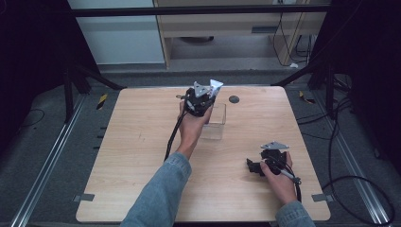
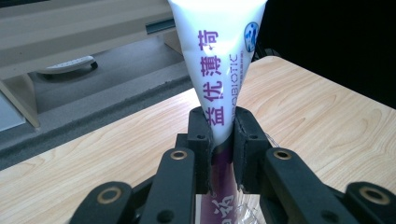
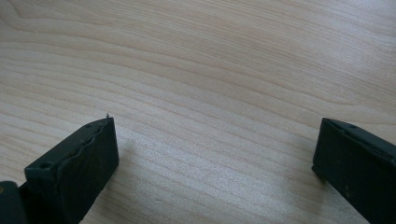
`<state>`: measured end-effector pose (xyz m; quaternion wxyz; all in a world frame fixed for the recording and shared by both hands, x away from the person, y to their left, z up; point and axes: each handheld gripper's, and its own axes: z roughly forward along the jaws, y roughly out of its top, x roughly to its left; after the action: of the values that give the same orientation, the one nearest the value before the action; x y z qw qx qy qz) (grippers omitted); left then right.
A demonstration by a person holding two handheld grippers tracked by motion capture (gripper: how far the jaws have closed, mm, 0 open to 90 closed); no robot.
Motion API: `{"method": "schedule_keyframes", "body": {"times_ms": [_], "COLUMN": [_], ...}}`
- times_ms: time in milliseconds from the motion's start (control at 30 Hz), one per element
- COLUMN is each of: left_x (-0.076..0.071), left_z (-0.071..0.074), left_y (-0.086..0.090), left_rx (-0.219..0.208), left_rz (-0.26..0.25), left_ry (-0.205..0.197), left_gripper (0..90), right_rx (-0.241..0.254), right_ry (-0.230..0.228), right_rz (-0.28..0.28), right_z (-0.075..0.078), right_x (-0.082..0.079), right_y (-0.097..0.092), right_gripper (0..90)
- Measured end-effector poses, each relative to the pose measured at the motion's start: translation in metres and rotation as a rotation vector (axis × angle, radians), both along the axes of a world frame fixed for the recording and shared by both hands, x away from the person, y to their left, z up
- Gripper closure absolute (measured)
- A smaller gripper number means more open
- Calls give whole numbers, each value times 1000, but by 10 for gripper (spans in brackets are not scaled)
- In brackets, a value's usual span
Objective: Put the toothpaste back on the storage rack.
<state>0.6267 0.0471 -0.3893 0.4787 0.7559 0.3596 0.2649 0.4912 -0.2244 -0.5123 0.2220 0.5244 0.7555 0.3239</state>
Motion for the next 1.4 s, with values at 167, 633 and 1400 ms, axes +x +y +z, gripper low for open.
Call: {"method": "schedule_keyframes", "body": {"times_ms": [167, 633, 1400], "left_x": [-1, -7, -12], "left_z": [-3, -11, -16], "left_y": [-3, -9, -12], "left_rx": [25, 83, 106], "left_rz": [-6, -25, -36], "left_ry": [4, 18, 49], "left_gripper": [787, 787, 787], "right_rx": [0, 0, 0], "right_ry": [0, 0, 0], "right_rz": [0, 0, 0], "right_z": [0, 0, 0], "right_x": [0, 0, 0], "right_y": [0, 0, 0], "right_gripper": [4, 4, 4]}}
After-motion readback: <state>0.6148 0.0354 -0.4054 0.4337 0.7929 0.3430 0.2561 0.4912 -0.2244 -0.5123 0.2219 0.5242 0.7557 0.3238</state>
